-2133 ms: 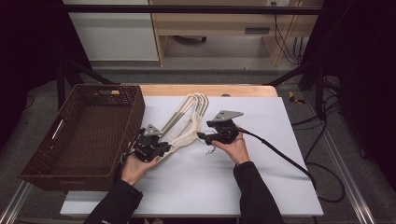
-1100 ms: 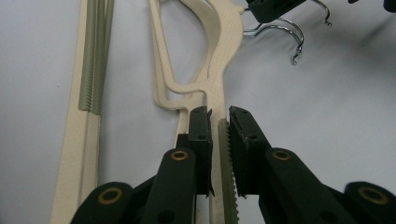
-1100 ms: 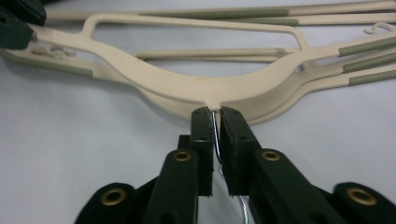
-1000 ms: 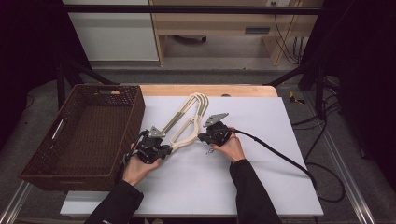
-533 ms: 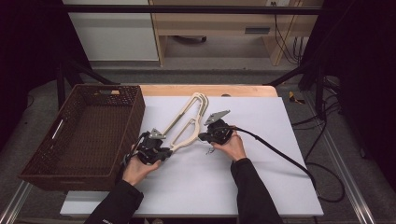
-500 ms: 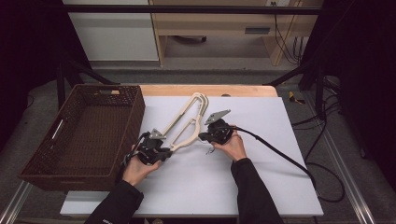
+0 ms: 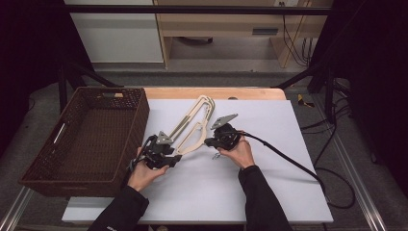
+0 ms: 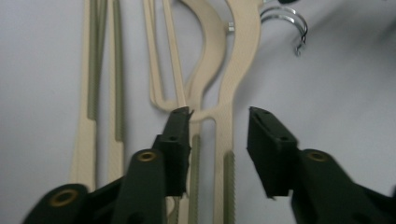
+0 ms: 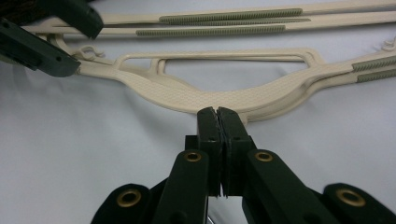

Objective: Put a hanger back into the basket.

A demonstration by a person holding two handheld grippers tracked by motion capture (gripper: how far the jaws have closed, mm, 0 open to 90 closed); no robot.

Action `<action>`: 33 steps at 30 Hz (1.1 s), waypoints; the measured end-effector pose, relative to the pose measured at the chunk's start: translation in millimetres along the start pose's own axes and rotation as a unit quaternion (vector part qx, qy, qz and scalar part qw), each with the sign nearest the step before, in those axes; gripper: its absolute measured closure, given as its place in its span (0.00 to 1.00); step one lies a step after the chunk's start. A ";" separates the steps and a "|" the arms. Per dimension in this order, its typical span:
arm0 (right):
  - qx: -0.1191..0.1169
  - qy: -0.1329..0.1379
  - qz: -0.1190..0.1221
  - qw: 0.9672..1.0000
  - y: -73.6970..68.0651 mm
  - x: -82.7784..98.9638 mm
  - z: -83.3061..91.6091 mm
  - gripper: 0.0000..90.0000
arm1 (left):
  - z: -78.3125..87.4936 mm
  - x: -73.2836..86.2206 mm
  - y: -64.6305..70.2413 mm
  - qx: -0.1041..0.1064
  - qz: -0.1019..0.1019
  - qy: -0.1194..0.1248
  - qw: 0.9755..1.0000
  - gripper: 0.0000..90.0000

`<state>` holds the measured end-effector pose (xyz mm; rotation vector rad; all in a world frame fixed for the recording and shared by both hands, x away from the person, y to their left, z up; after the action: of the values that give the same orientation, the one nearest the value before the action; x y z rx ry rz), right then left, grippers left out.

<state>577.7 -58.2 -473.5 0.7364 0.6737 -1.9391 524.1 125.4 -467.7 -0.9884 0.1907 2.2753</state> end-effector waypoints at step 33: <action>0.000 0.016 -0.008 1.000 -10.2 -4.1 11.1 0.98 | -48.1 -33.6 39.7 -0.025 -0.111 -0.020 0.993 0.83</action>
<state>567.8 -59.4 -461.5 0.7660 0.7008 -1.9453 546.1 59.8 -482.8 -0.9406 0.0054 2.1034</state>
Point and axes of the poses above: each handheld gripper's, and its own axes: z roughly backward along the jaws, x roughly out of its underside, y roughly to its right, the point moved 6 cm from there along -z, roughly forward along the jaws, and after that the axes turned 9 degrees about -x, right-handed, at the moved point
